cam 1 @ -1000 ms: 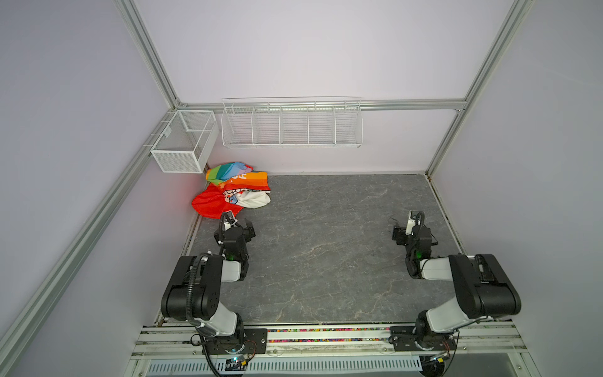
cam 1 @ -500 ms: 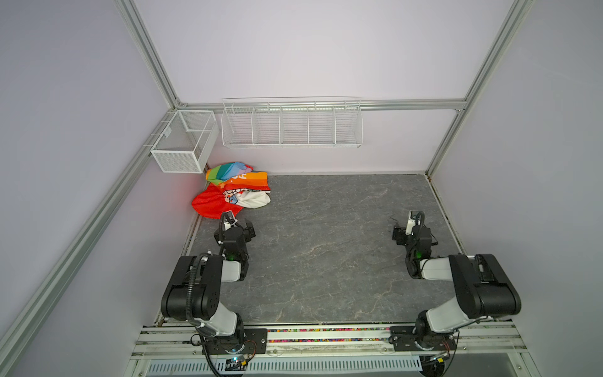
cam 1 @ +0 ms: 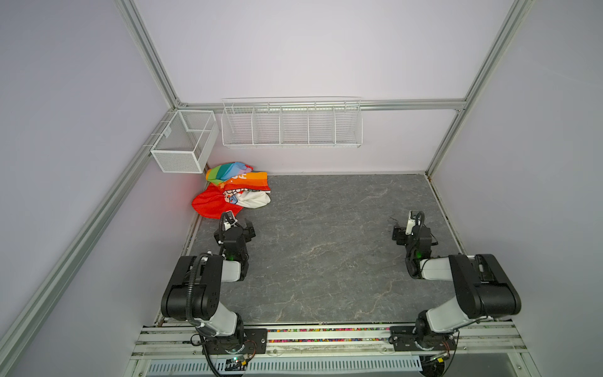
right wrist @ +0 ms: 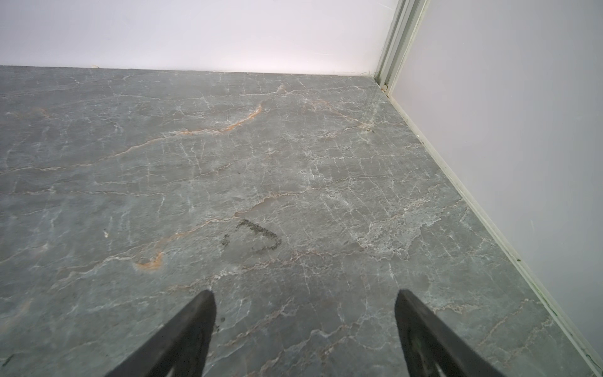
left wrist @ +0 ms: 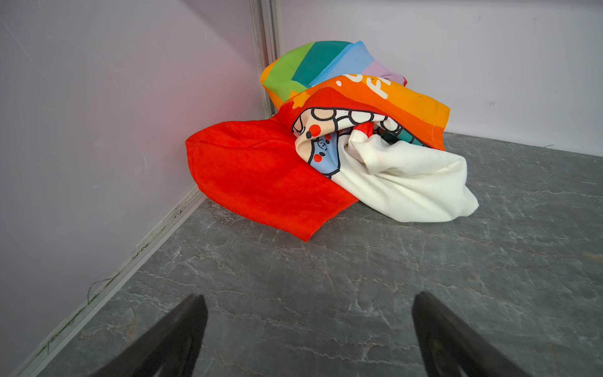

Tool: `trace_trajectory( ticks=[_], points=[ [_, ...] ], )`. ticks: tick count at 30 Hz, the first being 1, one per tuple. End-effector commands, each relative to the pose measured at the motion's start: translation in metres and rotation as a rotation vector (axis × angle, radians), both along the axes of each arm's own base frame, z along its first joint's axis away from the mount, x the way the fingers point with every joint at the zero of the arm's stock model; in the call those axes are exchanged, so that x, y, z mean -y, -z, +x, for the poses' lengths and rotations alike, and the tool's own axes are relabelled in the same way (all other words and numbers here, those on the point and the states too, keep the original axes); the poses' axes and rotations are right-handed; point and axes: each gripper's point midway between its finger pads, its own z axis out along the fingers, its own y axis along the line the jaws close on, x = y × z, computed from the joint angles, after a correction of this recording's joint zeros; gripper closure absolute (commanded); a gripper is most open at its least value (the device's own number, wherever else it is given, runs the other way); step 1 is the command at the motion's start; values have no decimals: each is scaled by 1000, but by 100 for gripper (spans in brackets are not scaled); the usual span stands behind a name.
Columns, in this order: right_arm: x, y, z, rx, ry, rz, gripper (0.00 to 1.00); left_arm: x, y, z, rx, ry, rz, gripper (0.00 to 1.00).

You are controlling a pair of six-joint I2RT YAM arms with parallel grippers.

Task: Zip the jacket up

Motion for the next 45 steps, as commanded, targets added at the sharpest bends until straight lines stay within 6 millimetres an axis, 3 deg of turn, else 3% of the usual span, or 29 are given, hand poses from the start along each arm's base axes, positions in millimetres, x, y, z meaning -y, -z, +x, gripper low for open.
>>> trace_trajectory(
  ticks=[1,6,10,15,19,21,22,24,27,30,32,35,39,44,45],
  points=[
    [7,-17,-1,46,41,7,11,-1,-13,3,40,-2,1,1],
    [6,-30,-10,116,18,10,12,-17,-28,5,-45,-115,-12,1],
    [15,-55,-9,49,111,-16,12,-22,-39,6,-87,-159,-19,1],
    [25,-92,-16,43,233,125,12,-26,-70,-1,-52,-196,-55,1],
    [10,-117,-18,-106,174,183,12,-29,-103,0,-67,-228,-67,1],
    [8,-116,-19,-179,171,183,12,-33,-117,-1,-51,-266,-108,1],
    [11,-127,-17,-172,189,191,11,-34,-123,-1,-44,-285,-143,1],
    [18,-124,-20,-181,243,252,11,-36,-126,1,-52,-297,-229,1],
    [20,-112,-28,-234,252,528,11,-42,-112,8,-122,-295,-393,0],
    [4,-111,-25,-268,144,657,6,-32,-88,26,-220,-178,-555,27],
    [-9,-114,-24,-283,74,687,1,-25,-68,34,-307,-154,-630,35],
    [-26,-113,-25,-326,4,727,7,-13,-42,40,-413,-148,-717,39],
    [-43,-107,-31,-369,-42,751,9,-5,-14,47,-412,-169,-835,41],
    [-66,-105,-44,-406,-100,738,0,-7,13,52,-394,-219,-906,42],
    [-70,-105,-48,-411,-110,731,3,-8,17,54,-386,-223,-915,42]
  ],
)
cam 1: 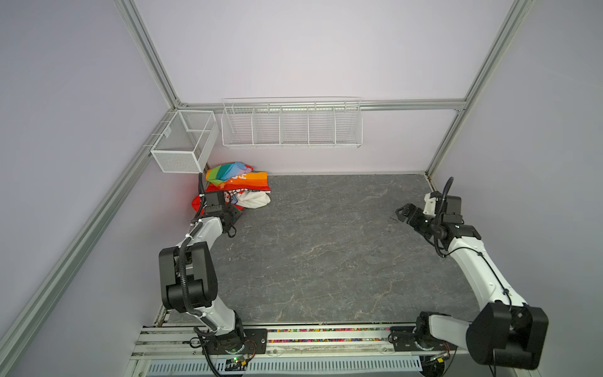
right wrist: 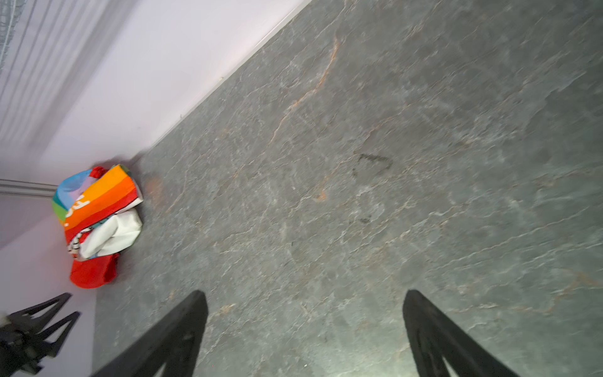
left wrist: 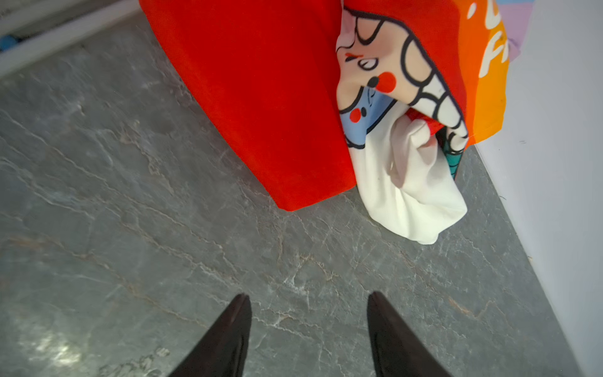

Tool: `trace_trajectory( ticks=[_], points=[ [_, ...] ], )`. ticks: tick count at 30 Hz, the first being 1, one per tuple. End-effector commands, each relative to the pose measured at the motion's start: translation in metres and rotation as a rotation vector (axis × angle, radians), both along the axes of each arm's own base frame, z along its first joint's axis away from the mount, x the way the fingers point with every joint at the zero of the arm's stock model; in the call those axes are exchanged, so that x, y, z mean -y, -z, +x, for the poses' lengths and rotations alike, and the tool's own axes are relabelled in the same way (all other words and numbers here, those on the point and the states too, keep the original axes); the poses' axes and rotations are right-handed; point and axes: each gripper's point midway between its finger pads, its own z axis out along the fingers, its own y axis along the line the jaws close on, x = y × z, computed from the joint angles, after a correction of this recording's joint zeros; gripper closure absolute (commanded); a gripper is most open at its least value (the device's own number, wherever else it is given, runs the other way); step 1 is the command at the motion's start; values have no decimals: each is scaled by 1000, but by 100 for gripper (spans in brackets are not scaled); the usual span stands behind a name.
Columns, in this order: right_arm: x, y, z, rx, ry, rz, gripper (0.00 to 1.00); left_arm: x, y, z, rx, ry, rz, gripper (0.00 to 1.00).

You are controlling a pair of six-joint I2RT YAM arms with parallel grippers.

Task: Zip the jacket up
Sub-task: 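Reach the left gripper to the red jacket hem while the right arm rises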

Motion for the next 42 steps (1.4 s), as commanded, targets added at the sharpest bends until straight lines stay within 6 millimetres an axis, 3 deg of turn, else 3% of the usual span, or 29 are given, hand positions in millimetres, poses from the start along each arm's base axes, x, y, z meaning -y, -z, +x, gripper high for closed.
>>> trace_trajectory(
  ticks=[1,6,13,25,28,30,33,35,42],
  points=[
    [-20,-3,-17,-9,-61,22,4,0,11,10,37,-58,-79,42],
    [-32,-9,-29,-1,-94,16,7,-13,28,14,42,-119,-97,42],
    [-33,-20,-39,18,-99,8,9,-27,52,26,41,-163,-133,43],
    [-35,-14,-47,-12,-105,-4,10,-33,58,52,129,-182,-170,46],
    [-37,-15,-47,-10,-108,-4,10,-38,60,55,136,-205,-190,52],
    [-37,-15,-46,-12,-110,-5,9,-38,59,57,141,-205,-196,64],
    [-38,-14,-46,-14,-114,-2,4,-37,54,59,154,-198,-205,90],
    [-40,-13,-44,-13,-118,1,0,-34,50,59,165,-195,-220,100],
    [-46,-10,-42,-20,-132,9,10,-26,37,41,161,-206,-247,100]
  ],
)
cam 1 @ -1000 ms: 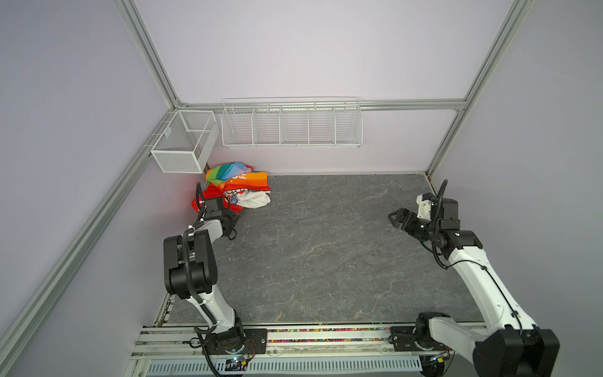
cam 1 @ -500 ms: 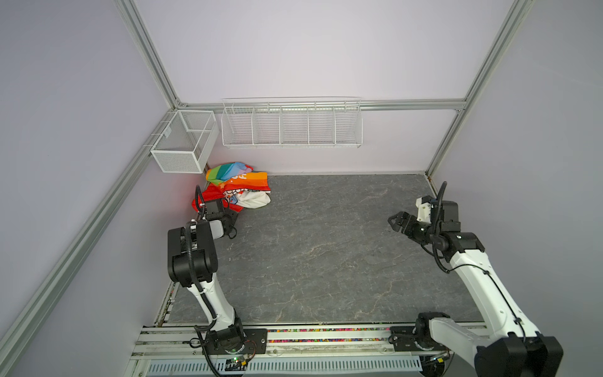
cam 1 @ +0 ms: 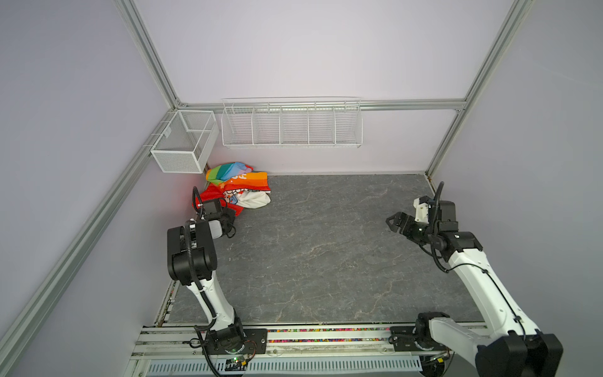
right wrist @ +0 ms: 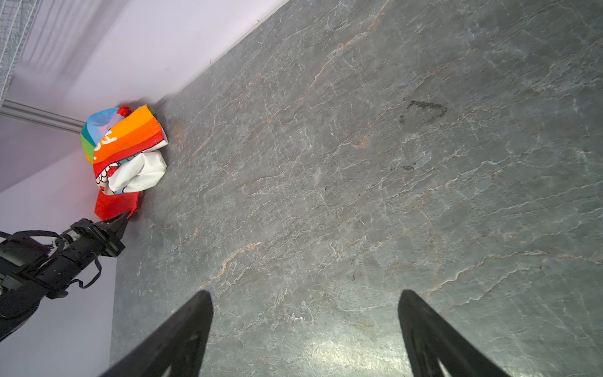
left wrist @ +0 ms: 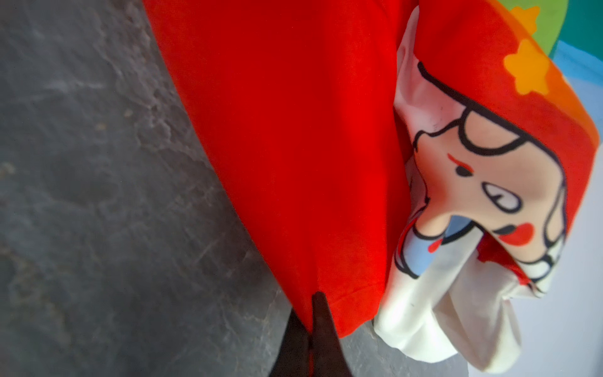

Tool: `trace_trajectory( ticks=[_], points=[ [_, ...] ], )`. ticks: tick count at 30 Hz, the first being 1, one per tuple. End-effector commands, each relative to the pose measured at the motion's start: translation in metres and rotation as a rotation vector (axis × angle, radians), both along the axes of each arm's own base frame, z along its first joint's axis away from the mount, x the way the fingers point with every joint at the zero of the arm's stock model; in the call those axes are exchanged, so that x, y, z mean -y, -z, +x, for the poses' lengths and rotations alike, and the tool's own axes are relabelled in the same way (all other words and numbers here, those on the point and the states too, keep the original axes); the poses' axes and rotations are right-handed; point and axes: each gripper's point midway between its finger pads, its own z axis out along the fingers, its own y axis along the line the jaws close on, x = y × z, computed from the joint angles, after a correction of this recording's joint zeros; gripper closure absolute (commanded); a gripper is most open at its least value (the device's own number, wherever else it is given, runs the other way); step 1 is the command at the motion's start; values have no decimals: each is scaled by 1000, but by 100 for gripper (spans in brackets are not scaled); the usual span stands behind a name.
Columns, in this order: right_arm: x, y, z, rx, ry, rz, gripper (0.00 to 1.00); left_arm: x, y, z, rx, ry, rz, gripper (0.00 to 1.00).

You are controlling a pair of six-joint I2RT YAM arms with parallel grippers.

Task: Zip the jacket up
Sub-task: 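Reach the left gripper to the red jacket hem while the right arm rises, then grasp the jacket with the left gripper and drag it toward the table center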

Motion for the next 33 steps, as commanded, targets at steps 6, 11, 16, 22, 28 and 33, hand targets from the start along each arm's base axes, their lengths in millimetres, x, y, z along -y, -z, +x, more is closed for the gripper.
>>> trace_trajectory(
  ticks=[6,11,16,22,28,33],
  points=[
    [-9,5,1,-9,-23,12,11,27,-23,-34,6,21,5,100],
    [-13,7,0,-12,-36,12,12,57,-26,-50,-24,104,42,100],
    [-18,9,-1,-18,-46,14,13,95,-35,-61,-53,223,94,100],
    [-24,10,0,-26,-64,7,10,156,-55,-77,-61,417,202,100],
    [-30,11,2,-38,-80,1,10,224,-65,-91,-40,621,247,100],
    [-30,15,0,-53,-76,-14,10,280,-78,-104,10,780,279,100]
  ],
)
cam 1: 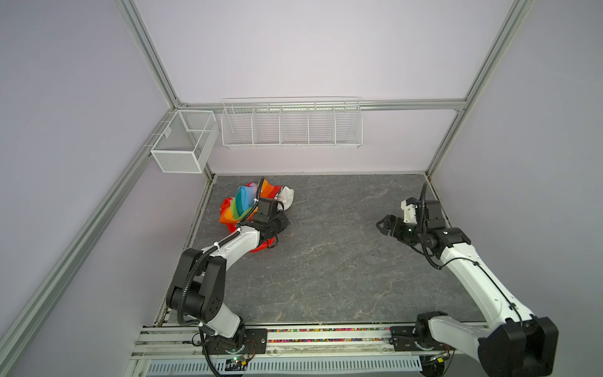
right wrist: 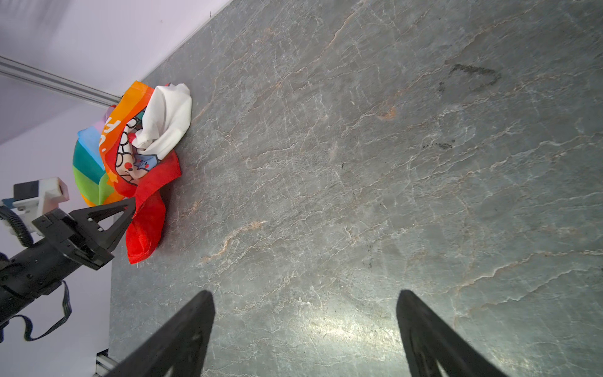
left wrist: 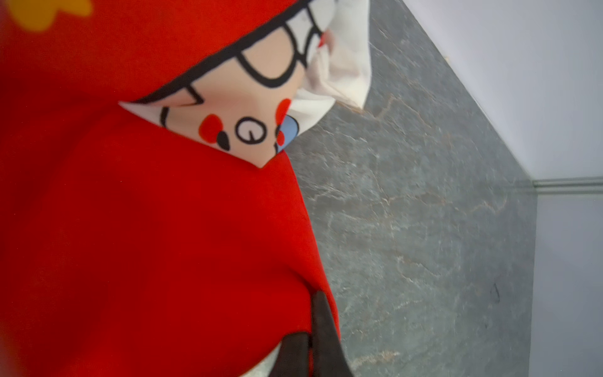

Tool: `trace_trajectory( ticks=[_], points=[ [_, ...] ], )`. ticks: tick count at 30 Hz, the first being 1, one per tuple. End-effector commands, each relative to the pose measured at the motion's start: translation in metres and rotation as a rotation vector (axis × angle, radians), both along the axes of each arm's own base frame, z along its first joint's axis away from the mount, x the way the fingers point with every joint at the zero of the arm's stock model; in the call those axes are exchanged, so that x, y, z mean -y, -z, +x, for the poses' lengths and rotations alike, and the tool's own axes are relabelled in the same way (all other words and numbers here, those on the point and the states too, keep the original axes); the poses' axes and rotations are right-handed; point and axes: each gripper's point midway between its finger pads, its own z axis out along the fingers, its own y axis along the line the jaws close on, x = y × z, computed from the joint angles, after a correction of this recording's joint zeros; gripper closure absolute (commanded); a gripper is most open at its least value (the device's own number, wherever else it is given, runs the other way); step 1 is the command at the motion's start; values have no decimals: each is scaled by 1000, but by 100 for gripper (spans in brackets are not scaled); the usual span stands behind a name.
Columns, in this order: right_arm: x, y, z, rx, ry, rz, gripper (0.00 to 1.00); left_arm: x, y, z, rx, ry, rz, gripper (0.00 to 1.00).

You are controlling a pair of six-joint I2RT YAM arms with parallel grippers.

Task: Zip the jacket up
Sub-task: 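Grasp the jacket with the left gripper and drag it toward the table center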

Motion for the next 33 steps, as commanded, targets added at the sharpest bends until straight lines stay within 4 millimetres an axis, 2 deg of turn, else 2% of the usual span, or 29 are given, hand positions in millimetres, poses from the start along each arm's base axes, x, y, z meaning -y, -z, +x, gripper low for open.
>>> trace_trajectory(
  ticks=[1,7,12,15,17,20,22,26,30,33],
  points=[
    [0,-2,3,5,11,-11,9,35,-15,-6,40,122,39,100],
    [4,8,1,-27,23,-34,7,110,-27,-29,88,347,69,100],
    [6,15,1,-54,33,-45,6,172,-37,-56,134,524,100,100],
    [7,18,2,-63,37,-49,7,200,-44,-71,172,601,127,100],
    [7,19,2,-67,37,-51,6,211,-49,-78,203,629,150,98],
    [7,17,1,-62,33,-53,6,212,-55,-81,229,633,163,67],
    [7,14,1,-51,28,-55,4,207,-62,-82,254,622,167,58],
    [6,9,1,-27,16,-55,2,190,-86,-86,323,596,173,53],
    [2,-1,3,15,-1,-38,2,168,-120,-93,412,559,173,55],
    [1,-14,4,65,-11,-30,1,142,-150,-99,497,510,182,57]
  ],
)
